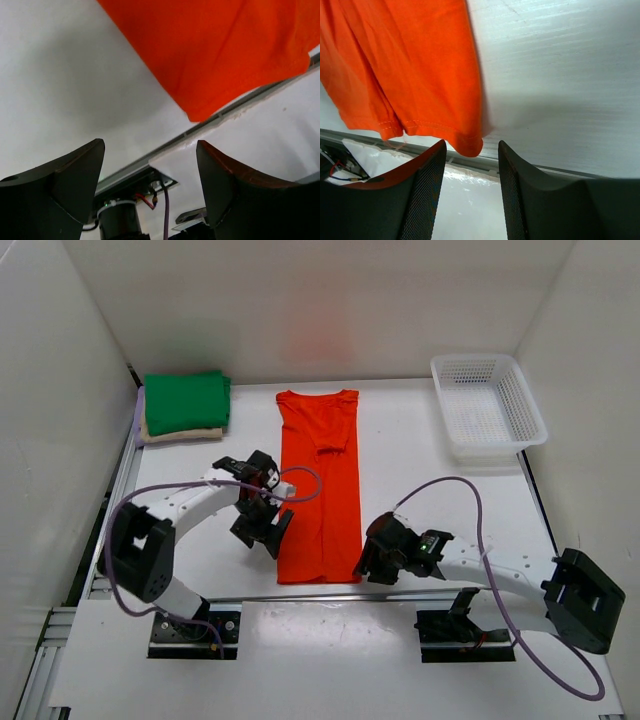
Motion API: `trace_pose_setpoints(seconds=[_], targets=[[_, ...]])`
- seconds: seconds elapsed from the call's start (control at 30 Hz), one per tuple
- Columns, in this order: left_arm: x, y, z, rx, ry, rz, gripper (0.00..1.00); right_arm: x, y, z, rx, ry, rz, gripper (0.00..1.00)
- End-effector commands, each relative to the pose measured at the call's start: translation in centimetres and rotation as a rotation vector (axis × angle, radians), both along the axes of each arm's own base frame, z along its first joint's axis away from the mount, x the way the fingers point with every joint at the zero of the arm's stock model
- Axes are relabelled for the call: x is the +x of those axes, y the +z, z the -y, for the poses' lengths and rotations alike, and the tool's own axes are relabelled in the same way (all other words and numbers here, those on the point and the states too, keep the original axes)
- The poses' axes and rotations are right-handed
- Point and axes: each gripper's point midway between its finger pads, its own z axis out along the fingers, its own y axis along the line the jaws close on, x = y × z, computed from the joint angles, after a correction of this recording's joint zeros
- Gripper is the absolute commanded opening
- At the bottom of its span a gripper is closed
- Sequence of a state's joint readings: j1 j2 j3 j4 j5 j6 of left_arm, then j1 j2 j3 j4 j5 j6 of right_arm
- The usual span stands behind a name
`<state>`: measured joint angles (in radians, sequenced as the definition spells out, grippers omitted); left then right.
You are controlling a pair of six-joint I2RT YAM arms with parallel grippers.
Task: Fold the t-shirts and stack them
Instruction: Rotate the tshirt 90 degrees, then grab the bottom of the folded rectangular tshirt with both arms
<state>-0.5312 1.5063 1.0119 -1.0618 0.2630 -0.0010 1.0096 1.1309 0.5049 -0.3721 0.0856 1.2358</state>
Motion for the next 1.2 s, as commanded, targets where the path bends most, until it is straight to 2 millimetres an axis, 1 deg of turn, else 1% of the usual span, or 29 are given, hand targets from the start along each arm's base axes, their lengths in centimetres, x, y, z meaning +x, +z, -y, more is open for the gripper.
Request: trace_pose_setpoints(seconds=[0.0, 0.07, 0.1, 0.13, 0.23, 0.3, 0.33, 0.37, 0.4, 0.43, 0.5, 0.53, 0.6, 0.63, 0.67, 0.73, 0.77, 0.8, 0.83, 0.87, 0.9, 0.93, 0.97, 1.0, 1.1, 1.17], targets=[[0.8, -1.7, 1.8, -0.097, 0.029, -0.079, 0.84, -0.3, 0.3, -0.4, -0.002, 0.048, -0.019, 0.51], [0.6, -2.2, 2.5, -0.109, 0.031, -0.145, 0.82, -0.2, 0.4, -0.9, -0.006, 0.075, -0.019, 0.51], [-0.6, -2.8, 3.2, -0.125, 0.021, -0.227, 0.82, -0.1, 0.0, -0.7, -0.019, 0.066, -0.028, 0.51], [-1.4, -2.8, 4.0, -0.131, -0.003, -0.259, 0.82, -0.1, 0.4, -1.0, -0.008, 0.081, -0.027, 0.51], [-3.0, -3.0, 5.4, -0.164, -0.038, -0.330, 0.85, -0.2, -0.2, -0.8, -0.022, 0.077, -0.049, 0.51], [-5.0, -3.8, 4.8, -0.140, -0.047, -0.394, 0.86, -0.3, -0.1, -1.0, -0.014, 0.072, -0.061, 0.51], [-4.6, -4.5, 4.5, -0.133, -0.055, -0.345, 0.86, -0.3, -0.1, -1.0, -0.014, 0.072, -0.061, 0.51], [-4.7, -5.0, 3.8, -0.118, -0.045, -0.336, 0.86, -0.3, -0.1, -1.0, -0.011, 0.061, -0.066, 0.51], [-4.4, -5.1, 3.8, -0.125, -0.038, -0.326, 0.86, -0.3, 0.1, -1.1, -0.002, 0.053, -0.065, 0.51], [-4.0, -5.1, 3.8, -0.132, -0.030, -0.318, 0.86, -0.3, -0.1, -1.0, -0.002, 0.053, -0.065, 0.51], [-4.2, -5.3, 4.0, -0.147, -0.014, -0.351, 0.85, -0.3, -0.1, -1.1, 0.000, 0.045, -0.068, 0.51], [-4.0, -5.1, 4.2, -0.159, -0.015, -0.348, 0.83, -0.3, -0.1, -1.1, 0.003, 0.037, -0.072, 0.51], [-4.5, -5.8, 4.2, -0.138, -0.020, -0.380, 0.75, -0.3, -0.1, -1.1, 0.003, 0.037, -0.072, 0.49], [-4.2, -5.9, 4.4, -0.138, -0.020, -0.380, 0.71, -0.2, -0.2, -1.2, 0.003, 0.037, -0.072, 0.49], [-4.3, -6.2, 4.7, -0.136, -0.026, -0.398, 0.64, -0.4, -0.5, -1.0, -0.003, 0.029, -0.081, 0.49], [-3.4, -6.1, 5.3, -0.139, -0.027, -0.395, 0.56, -0.3, -0.6, -1.1, 0.009, 0.018, -0.080, 0.47], [-3.2, -6.5, 5.4, -0.132, -0.025, -0.405, 0.53, -0.2, -0.5, -1.3, 0.017, 0.019, -0.075, 0.45], [-3.0, -6.4, 5.6, -0.137, -0.026, -0.397, 0.49, -0.3, -0.7, -1.3, 0.020, 0.011, -0.078, 0.44], [-3.1, -6.5, 5.6, -0.139, -0.024, -0.411, 0.42, -0.1, -0.6, -1.5, 0.030, 0.011, -0.071, 0.42], [-2.8, -6.4, 5.8, -0.145, -0.025, -0.402, 0.37, 0.2, -0.3, -1.9, 0.049, 0.012, -0.058, 0.40], [-3.0, -6.2, 5.9, -0.148, -0.023, -0.414, 0.33, 0.1, -0.6, -1.8, 0.041, 0.012, -0.064, 0.35], [-3.0, -6.2, 5.9, -0.148, -0.023, -0.414, 0.22, 0.1, -0.4, -2.2, 0.056, 0.017, -0.063, 0.31], [-3.0, -6.2, 5.9, -0.148, -0.023, -0.414, 0.15, 0.2, -0.5, -2.3, 0.058, 0.017, -0.063, 0.26], [-2.9, -6.0, 5.9, -0.154, -0.025, -0.405, 0.10, 0.2, -0.5, -2.3, 0.058, 0.017, -0.063, 0.15], [-2.7, -5.6, 6.0, -0.164, -0.028, -0.389, 0.10, 0.2, -0.5, -2.3, 0.058, 0.017, -0.063, 0.01], [-2.5, -4.7, 6.0, -0.174, -0.035, -0.356, 0.10, 0.4, 0.2, -2.5, 0.080, 0.018, -0.047, 0.00]])
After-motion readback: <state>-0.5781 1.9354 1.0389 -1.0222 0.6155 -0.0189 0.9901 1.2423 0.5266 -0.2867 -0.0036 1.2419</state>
